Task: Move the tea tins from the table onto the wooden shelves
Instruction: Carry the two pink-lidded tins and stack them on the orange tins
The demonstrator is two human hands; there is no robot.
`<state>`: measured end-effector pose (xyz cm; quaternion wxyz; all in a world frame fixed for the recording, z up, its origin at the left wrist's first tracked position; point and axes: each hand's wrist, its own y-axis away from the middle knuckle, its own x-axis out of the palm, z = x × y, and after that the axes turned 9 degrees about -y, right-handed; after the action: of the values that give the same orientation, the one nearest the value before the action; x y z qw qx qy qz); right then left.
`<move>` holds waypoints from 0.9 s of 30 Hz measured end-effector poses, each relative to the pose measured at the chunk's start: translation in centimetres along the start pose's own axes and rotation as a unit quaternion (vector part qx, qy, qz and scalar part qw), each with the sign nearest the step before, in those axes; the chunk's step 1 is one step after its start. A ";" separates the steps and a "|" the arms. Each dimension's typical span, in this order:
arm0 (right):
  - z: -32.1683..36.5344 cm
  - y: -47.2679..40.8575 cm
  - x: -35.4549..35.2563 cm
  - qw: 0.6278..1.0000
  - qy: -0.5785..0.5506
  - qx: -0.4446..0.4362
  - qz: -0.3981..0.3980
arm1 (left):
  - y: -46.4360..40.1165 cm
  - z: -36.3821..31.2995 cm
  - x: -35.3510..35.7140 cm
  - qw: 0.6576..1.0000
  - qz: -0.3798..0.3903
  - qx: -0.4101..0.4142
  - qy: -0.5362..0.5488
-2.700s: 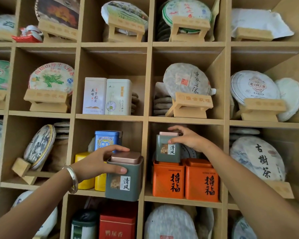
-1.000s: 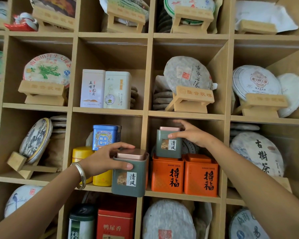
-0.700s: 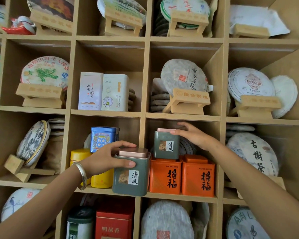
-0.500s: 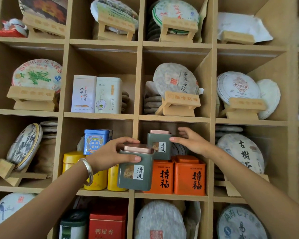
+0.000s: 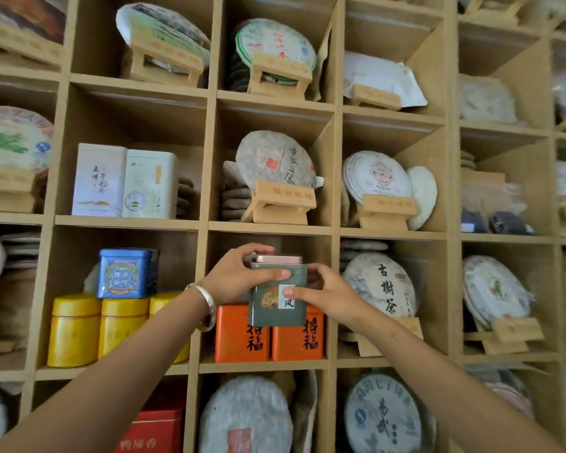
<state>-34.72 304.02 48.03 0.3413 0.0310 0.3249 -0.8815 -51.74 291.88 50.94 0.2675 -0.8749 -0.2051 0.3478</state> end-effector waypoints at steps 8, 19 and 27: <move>0.7 0.1 -2.7 0.998 0.000 -0.014 -0.060 | -0.7 -2.4 2.4 1.000 -0.004 -0.004 0.031; 0.1 -3.2 -3.9 0.994 0.013 0.013 -0.104 | -0.1 0.3 5.2 0.998 -0.065 -0.021 0.005; -0.5 -3.8 -3.1 0.989 0.078 -0.013 -0.126 | -1.7 2.0 8.0 0.983 -0.164 0.003 -0.086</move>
<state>-34.78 308.20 50.59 0.2012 0.0538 0.3636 -0.9080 -48.08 298.15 46.76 0.3048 -0.7955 -0.3669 0.3738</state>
